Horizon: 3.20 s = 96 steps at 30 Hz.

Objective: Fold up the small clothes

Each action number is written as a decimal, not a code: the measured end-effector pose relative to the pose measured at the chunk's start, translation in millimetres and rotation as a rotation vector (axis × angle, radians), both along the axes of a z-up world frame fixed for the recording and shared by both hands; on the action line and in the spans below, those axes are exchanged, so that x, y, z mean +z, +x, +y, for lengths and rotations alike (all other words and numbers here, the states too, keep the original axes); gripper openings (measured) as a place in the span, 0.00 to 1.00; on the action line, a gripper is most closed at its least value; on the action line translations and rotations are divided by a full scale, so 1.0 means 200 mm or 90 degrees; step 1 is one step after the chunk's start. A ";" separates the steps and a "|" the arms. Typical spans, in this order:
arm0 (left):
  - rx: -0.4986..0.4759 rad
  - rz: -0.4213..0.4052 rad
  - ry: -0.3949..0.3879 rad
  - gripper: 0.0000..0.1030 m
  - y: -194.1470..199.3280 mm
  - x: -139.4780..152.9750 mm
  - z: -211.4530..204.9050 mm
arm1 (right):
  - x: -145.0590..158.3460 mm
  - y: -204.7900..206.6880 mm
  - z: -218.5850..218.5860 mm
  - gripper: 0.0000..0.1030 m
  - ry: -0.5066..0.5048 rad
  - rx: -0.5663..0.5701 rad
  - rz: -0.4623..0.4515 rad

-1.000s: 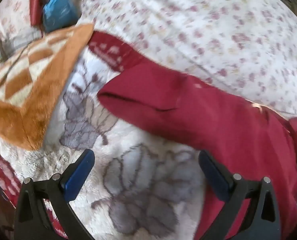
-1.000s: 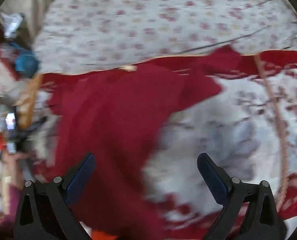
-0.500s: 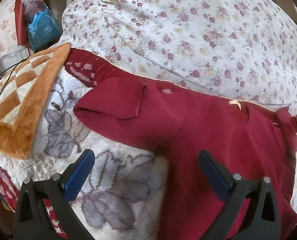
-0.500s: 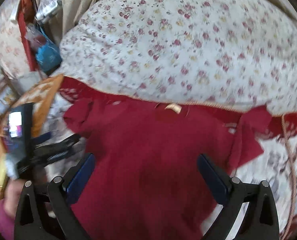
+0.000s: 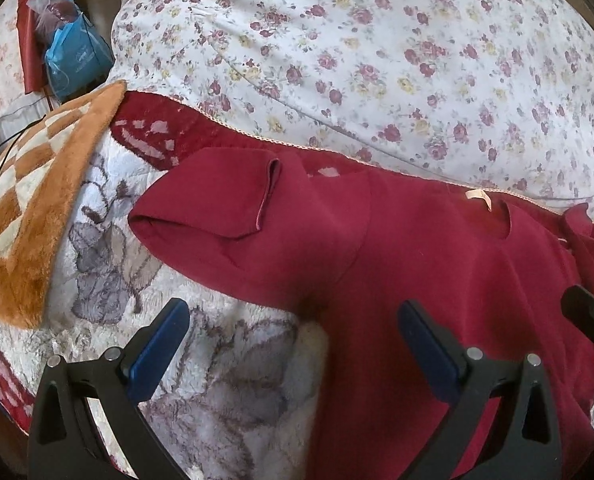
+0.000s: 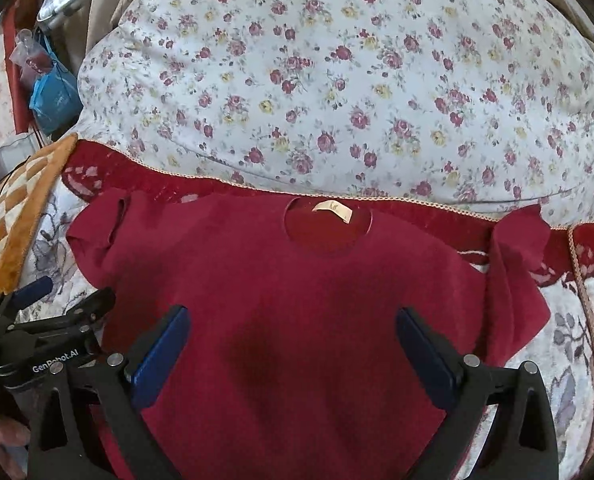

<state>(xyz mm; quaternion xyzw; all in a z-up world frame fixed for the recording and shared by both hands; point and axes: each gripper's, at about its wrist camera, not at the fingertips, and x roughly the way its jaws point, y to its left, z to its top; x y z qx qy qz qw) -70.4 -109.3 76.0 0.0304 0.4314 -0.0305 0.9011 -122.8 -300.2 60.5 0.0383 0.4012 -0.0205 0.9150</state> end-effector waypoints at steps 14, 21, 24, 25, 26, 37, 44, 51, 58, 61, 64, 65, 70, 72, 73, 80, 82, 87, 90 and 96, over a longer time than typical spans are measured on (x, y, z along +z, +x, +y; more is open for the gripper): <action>-0.010 -0.005 0.000 1.00 0.02 -0.01 -0.03 | -0.08 0.02 -0.06 1.00 0.005 -0.028 0.004; -0.010 -0.005 -0.002 1.00 0.03 -0.01 -0.04 | -0.11 0.02 -0.06 1.00 0.005 -0.026 0.010; -0.010 -0.001 -0.004 1.00 0.04 -0.02 -0.04 | -0.11 0.02 -0.05 1.00 -0.002 -0.024 0.011; -0.010 0.000 -0.005 1.00 0.04 -0.02 -0.04 | -0.12 0.02 -0.05 1.00 -0.001 -0.022 0.011; -0.011 0.001 -0.007 1.00 0.04 -0.02 -0.03 | -0.12 0.02 -0.05 1.00 0.002 -0.020 0.014; -0.003 0.001 -0.013 1.00 0.04 -0.02 -0.01 | -0.14 0.04 -0.04 1.00 -0.008 -0.019 0.023; 0.007 0.002 -0.004 1.00 0.06 -0.04 0.00 | -0.16 0.08 -0.04 1.00 -0.001 -0.022 0.037; 0.010 0.003 -0.003 1.00 0.08 -0.04 0.01 | -0.17 0.10 -0.02 1.00 0.003 -0.011 0.042; 0.012 0.003 -0.003 1.00 0.09 -0.04 0.02 | -0.17 0.13 0.00 1.00 0.013 -0.008 0.045; 0.015 0.002 -0.004 1.00 0.09 -0.04 0.02 | -0.18 0.14 0.01 1.00 0.009 -0.003 0.048; 0.018 0.000 -0.004 1.00 0.09 -0.03 0.02 | -0.18 0.13 0.02 0.99 0.009 -0.005 0.044; 0.018 0.000 -0.005 1.00 0.09 -0.03 0.03 | -0.17 0.13 0.02 0.99 0.008 -0.007 0.042; 0.020 0.001 -0.002 1.00 0.10 -0.04 0.03 | -0.19 0.14 0.00 0.99 0.013 -0.016 0.045; 0.023 0.003 -0.005 1.00 0.10 -0.04 0.04 | -0.19 0.13 -0.01 0.99 0.019 -0.020 0.043; 0.023 0.004 -0.007 1.00 0.10 -0.04 0.04 | -0.19 0.13 -0.01 0.99 0.021 -0.020 0.042; 0.025 0.006 -0.006 1.00 0.10 -0.04 0.03 | -0.19 0.13 0.01 0.99 0.023 -0.016 0.040; 0.024 0.005 -0.006 1.00 0.10 -0.04 0.03 | -0.19 0.13 0.01 0.99 0.025 -0.014 0.038; 0.026 0.005 -0.008 1.00 0.11 -0.04 0.04 | -0.20 0.14 -0.01 0.98 0.023 -0.026 0.044; 0.026 0.005 -0.007 1.00 0.11 -0.04 0.04 | -0.21 0.14 -0.02 0.98 0.021 -0.035 0.040; 0.028 0.010 -0.006 1.00 0.11 -0.05 0.05 | -0.20 0.13 -0.01 0.98 0.027 -0.034 0.040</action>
